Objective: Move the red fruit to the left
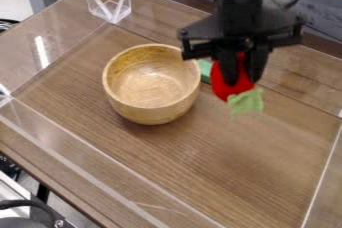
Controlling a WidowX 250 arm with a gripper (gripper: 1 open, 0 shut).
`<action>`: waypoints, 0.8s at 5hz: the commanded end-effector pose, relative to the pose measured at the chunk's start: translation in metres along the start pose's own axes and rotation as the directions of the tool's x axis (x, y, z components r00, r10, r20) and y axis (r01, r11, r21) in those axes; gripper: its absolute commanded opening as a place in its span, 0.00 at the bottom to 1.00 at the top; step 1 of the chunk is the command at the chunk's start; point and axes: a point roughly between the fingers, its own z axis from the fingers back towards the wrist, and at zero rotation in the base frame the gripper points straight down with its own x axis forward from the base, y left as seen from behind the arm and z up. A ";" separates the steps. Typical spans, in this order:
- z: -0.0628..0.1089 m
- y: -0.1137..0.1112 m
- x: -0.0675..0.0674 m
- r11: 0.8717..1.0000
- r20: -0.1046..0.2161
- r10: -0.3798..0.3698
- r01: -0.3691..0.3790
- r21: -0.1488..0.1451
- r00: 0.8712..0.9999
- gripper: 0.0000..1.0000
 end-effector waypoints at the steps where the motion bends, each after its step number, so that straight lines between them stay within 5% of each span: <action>1: 0.019 0.001 0.026 0.998 0.032 0.056 -0.054 -0.041 0.998 0.00; 2: 0.027 0.019 0.032 0.998 0.034 0.049 -0.048 -0.046 0.998 0.00; 4: 0.018 0.090 0.046 0.999 0.067 0.039 -0.040 0.008 0.997 0.00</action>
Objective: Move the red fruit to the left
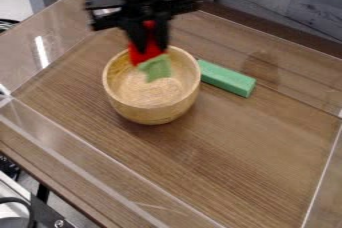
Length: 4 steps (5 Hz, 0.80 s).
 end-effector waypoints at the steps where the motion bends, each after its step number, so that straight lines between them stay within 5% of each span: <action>1: -0.004 0.025 0.009 1.000 0.040 0.003 -0.004 0.010 0.999 0.00; 3: -0.034 0.066 0.016 0.999 0.038 -0.031 0.030 0.037 0.999 0.00; 4: -0.030 0.081 0.019 0.998 0.036 -0.030 0.028 0.054 0.999 0.00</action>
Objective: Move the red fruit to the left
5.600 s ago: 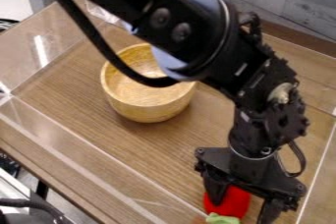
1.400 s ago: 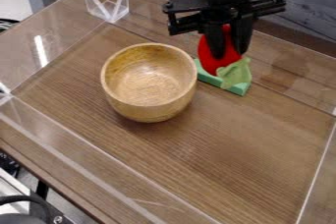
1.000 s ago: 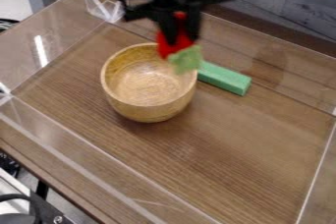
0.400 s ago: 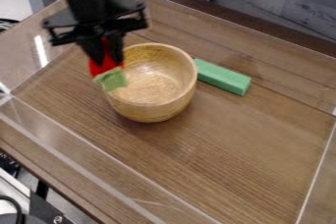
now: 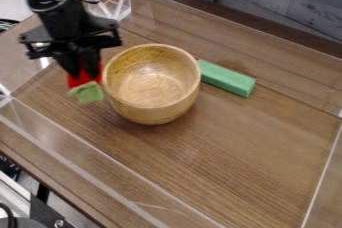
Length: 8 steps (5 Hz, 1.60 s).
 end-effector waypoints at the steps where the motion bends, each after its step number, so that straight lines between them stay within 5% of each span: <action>1: 0.006 0.018 0.011 1.000 0.024 -0.013 0.012 0.019 1.000 0.00; 3: 0.000 0.037 0.026 0.992 -0.004 -0.116 0.116 0.044 0.993 0.00; 5: -0.018 0.058 0.048 0.990 -0.028 -0.108 0.110 0.084 0.994 0.00; 7: -0.034 0.057 0.050 0.958 -0.063 -0.276 0.280 0.060 0.959 0.00; 8: -0.033 0.065 0.052 0.961 -0.070 -0.263 0.268 0.067 0.962 0.00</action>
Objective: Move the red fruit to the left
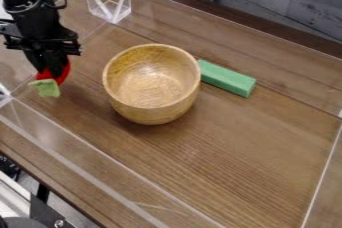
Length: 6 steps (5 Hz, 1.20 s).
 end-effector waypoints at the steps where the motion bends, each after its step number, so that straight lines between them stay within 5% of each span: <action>1: 0.009 0.014 0.007 0.999 0.029 0.017 -0.018 0.027 0.999 0.00; 4: -0.014 0.009 0.007 0.989 0.009 0.141 -0.141 0.052 0.990 0.00; 5: -0.017 0.007 0.019 0.997 0.009 0.064 -0.065 0.034 0.998 0.00; 6: -0.021 0.009 0.018 0.998 0.000 0.053 -0.053 0.036 0.999 1.00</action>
